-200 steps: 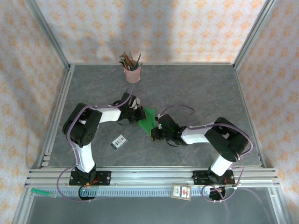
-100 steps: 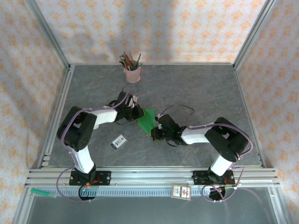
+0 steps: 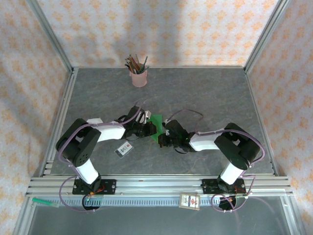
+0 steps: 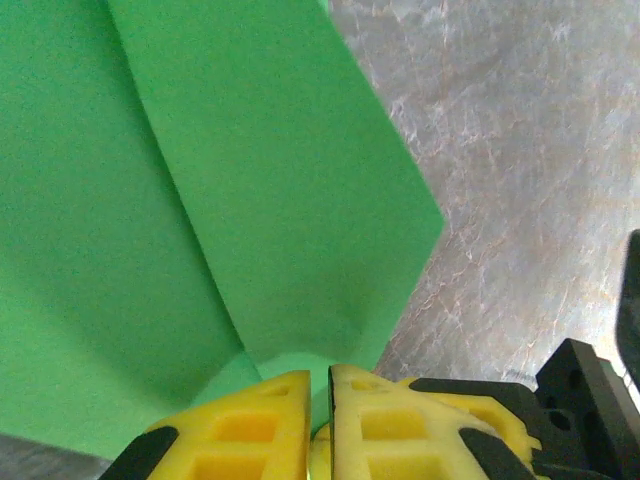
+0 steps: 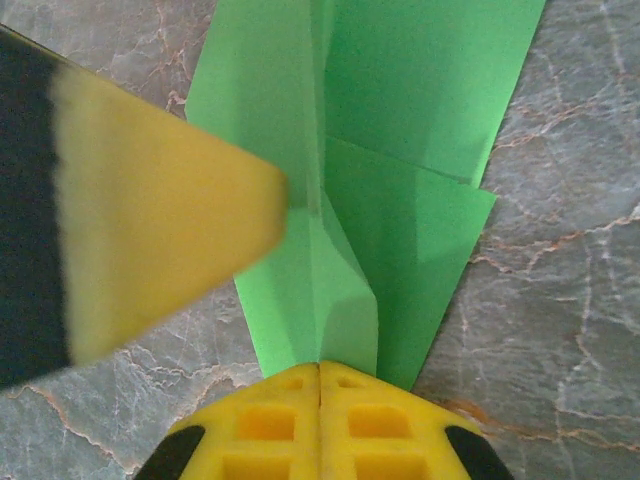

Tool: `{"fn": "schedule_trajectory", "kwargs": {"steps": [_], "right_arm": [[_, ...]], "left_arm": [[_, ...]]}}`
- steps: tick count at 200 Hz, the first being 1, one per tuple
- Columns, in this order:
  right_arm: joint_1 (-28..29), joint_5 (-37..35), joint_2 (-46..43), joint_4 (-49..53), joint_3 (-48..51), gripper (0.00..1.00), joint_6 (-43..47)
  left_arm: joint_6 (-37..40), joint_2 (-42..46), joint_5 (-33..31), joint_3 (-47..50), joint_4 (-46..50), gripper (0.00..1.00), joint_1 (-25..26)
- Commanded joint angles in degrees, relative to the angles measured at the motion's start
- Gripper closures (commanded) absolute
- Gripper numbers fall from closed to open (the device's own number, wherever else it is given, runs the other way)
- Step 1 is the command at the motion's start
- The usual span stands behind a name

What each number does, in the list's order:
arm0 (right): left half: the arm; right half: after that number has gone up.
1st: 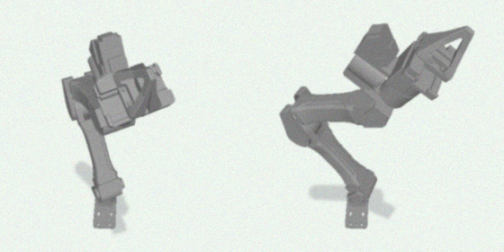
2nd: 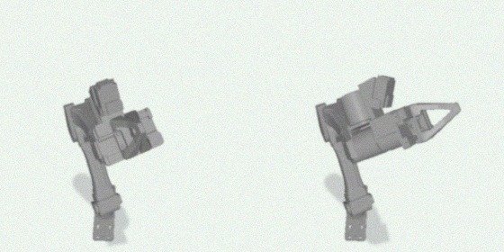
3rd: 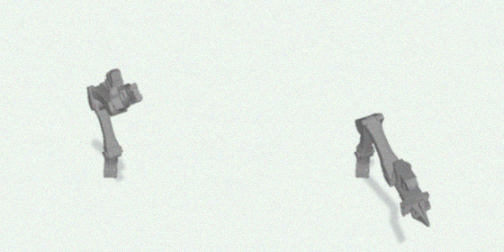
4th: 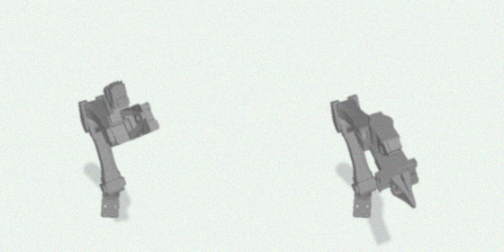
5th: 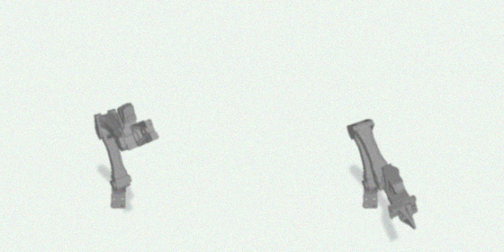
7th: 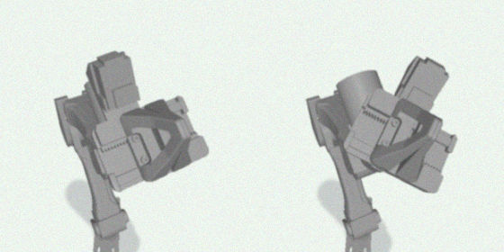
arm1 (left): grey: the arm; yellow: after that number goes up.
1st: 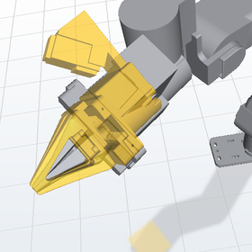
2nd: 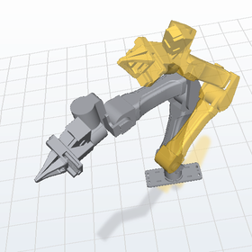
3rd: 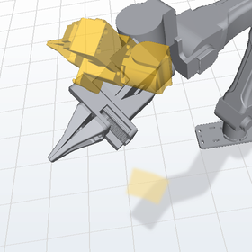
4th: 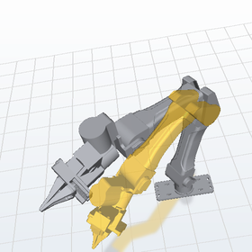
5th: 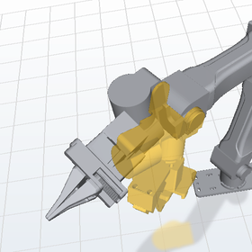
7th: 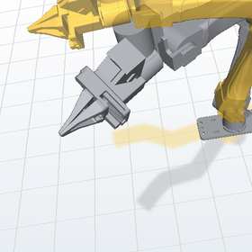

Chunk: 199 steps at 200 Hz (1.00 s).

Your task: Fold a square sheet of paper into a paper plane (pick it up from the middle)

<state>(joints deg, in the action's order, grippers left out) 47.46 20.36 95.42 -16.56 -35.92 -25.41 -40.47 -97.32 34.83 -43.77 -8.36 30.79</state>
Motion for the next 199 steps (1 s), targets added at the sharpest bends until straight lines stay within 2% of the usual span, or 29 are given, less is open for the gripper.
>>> {"fn": "schedule_trajectory", "kwargs": {"steps": [1, 53, 199], "right_arm": [[0.61, -0.58, 4.25, 17.26, 3.67, 1.0, 1.06], [0.57, -0.66, 4.56, 17.87, 3.78, 1.0, 1.57], [0.61, 0.38, 6.01, 18.73, 4.16, 1.0, 2.29]], "left_arm": [[-0.45, -2.35, 0.47, -1.28, -2.99, 0.84, -0.11], [2.08, -7.17, 0.34, -6.04, -0.56, 0.84, -0.37], [5.99, -14.71, -0.72, -16.21, 3.44, 0.81, -6.78]]}}
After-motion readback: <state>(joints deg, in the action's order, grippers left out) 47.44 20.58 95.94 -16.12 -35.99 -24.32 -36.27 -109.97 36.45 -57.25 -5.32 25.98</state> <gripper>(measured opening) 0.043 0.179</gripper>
